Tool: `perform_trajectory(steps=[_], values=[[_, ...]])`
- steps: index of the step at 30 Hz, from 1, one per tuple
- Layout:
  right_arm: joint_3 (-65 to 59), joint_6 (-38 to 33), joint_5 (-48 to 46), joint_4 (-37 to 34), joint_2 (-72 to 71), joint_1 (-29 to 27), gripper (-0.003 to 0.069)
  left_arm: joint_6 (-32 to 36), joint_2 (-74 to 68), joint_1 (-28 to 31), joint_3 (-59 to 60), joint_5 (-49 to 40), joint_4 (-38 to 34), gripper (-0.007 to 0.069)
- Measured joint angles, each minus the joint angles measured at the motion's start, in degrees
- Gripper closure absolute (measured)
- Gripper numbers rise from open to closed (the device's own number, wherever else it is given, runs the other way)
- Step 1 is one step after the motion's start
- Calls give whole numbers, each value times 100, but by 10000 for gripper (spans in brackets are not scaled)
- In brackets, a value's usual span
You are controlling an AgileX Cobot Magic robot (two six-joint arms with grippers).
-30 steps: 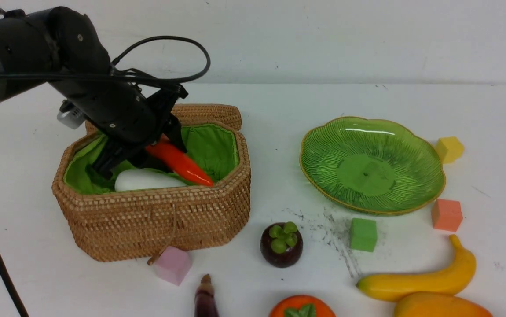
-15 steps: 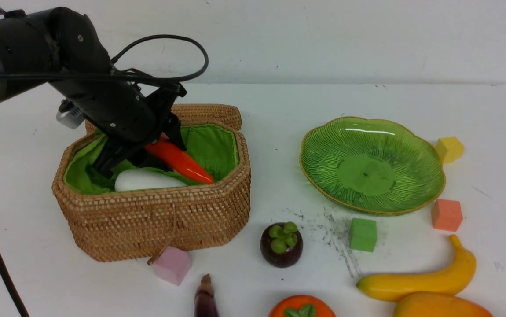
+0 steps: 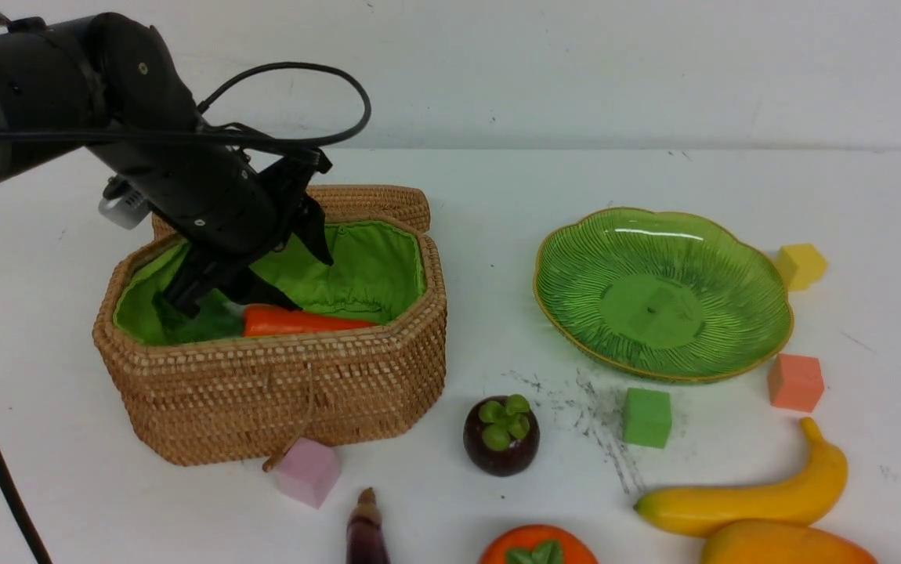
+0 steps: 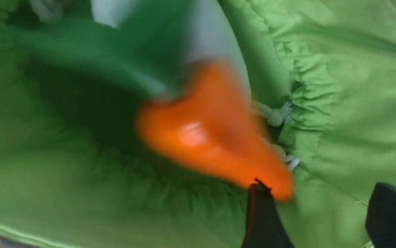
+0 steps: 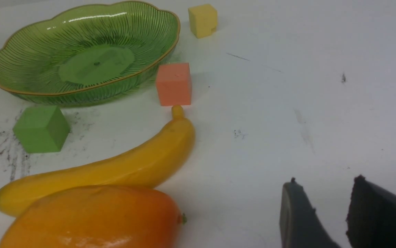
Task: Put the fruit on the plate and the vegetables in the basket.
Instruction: Use the left arm to grab a carrot and put it into the left basket, then use the left arm to grab an eggplant and put it into the left basket
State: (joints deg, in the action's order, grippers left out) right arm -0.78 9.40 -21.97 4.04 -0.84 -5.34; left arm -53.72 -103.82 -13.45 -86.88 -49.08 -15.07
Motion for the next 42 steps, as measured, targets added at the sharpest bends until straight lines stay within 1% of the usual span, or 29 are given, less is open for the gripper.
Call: perform_trajectory(steps=[4,26,33,34,37,42], values=[[0,0,0,0,0,0,416,0,0,0,0,-86,0,206],[0,0,0,0,0,0,416,-19,0,0,0,-230,108,202],[0,0,0,0,0,0,416,-19,0,0,0,-246,189,154],[0,0,0,0,0,0,416,-19,0,0,0,-226,220,132],[0,0,0,0,0,0,416,-12,0,0,0,-222,236,99],[0,0,0,0,0,0,416,255,134,0,0,-234,236,93]])
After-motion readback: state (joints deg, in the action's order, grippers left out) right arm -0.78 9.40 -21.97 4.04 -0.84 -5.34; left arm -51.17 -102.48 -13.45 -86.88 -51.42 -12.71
